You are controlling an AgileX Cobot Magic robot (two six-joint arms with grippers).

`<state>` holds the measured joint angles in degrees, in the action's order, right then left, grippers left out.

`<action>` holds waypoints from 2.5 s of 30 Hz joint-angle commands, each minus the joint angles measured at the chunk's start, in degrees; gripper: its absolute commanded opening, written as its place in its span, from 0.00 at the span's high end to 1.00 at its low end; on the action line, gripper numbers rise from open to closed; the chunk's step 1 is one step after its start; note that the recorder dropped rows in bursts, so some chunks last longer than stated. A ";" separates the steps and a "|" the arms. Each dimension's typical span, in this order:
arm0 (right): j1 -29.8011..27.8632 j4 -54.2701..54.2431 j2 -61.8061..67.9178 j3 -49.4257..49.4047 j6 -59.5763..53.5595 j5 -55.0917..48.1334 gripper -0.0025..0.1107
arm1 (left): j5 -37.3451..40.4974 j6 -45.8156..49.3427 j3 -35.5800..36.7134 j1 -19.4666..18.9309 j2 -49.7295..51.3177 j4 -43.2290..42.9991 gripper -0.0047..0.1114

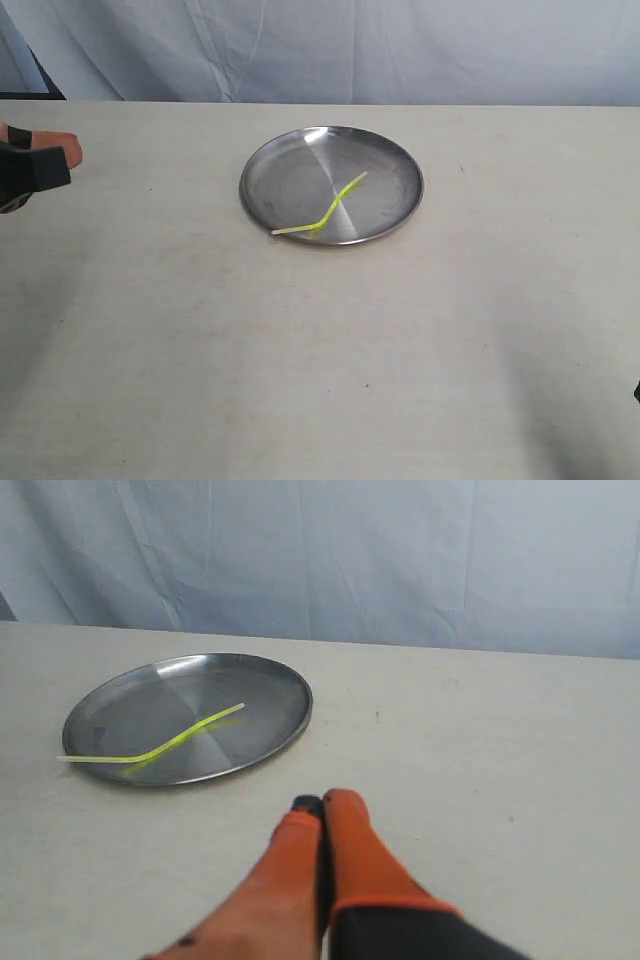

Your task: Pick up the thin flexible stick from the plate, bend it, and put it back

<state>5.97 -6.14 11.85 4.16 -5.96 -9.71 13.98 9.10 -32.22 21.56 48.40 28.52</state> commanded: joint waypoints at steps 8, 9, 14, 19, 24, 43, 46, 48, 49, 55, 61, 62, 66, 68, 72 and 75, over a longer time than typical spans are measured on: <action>-3.60 1.95 -8.94 -4.16 -0.04 -6.94 0.99 | -0.71 0.05 0.16 0.20 -0.30 -0.29 0.96; -3.60 1.95 -9.39 -4.16 -0.04 -7.20 0.99 | -0.71 0.05 0.16 0.20 -0.30 -0.29 0.96; -3.60 1.95 -11.05 -4.16 0.77 -7.76 0.99 | -0.71 0.05 0.16 0.20 -0.30 -0.29 0.96; -3.60 3.10 -11.54 -4.16 5.54 -7.99 0.99 | -0.71 0.05 0.16 0.20 -0.30 -0.29 0.96; -3.60 3.10 -11.54 -4.16 5.64 -7.99 0.99 | -0.71 0.05 0.16 0.20 -0.30 -0.29 0.96; -3.60 2.59 -11.54 -4.16 5.96 -7.99 0.99 | -10.02 1.00 14.49 -1.00 -19.67 -12.37 0.96; -3.60 2.59 -11.54 -4.16 5.96 -7.99 0.99 | -9.74 1.00 20.65 -5.92 -30.63 -16.96 0.96; -3.60 2.59 -11.54 -4.16 5.96 -7.99 0.99 | -7.17 1.00 22.46 -9.40 -35.08 -18.41 0.96; -3.60 2.59 -11.54 -4.16 5.96 -7.99 0.99 | -5.46 1.13 23.58 -11.50 -38.12 -19.24 0.96; -3.60 2.59 -11.54 -4.16 5.96 -7.99 0.99 | 2.73 -0.04 27.84 -18.82 -47.62 -22.88 0.96; -3.60 2.59 -11.54 -4.16 5.96 -7.99 0.99 | 3.76 -1.46 31.83 -19.18 -48.40 -23.04 0.96; -3.60 2.59 -11.54 -4.16 5.96 -7.99 0.99 | 3.80 -1.46 32.22 -19.18 -48.40 -23.04 0.96; -3.60 2.86 -11.54 -4.16 5.96 -7.99 0.99 | 3.57 -1.55 32.22 -19.18 -48.40 -23.04 0.96; -3.60 2.86 -11.54 -4.16 5.96 -7.99 0.99 | 3.45 -1.55 32.22 -19.18 -48.40 -23.17 0.96; -3.60 2.86 -11.54 -4.16 5.96 -7.99 0.99 | -0.40 -1.44 32.22 -19.18 -48.40 -24.61 0.96; -3.60 2.86 -11.54 -4.16 5.96 -7.99 0.99 | -3.89 -1.44 32.22 -19.18 -48.40 -27.78 0.96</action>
<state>2.64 -3.61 0.58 0.14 0.00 -18.24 13.70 7.93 -0.25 2.70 0.38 3.24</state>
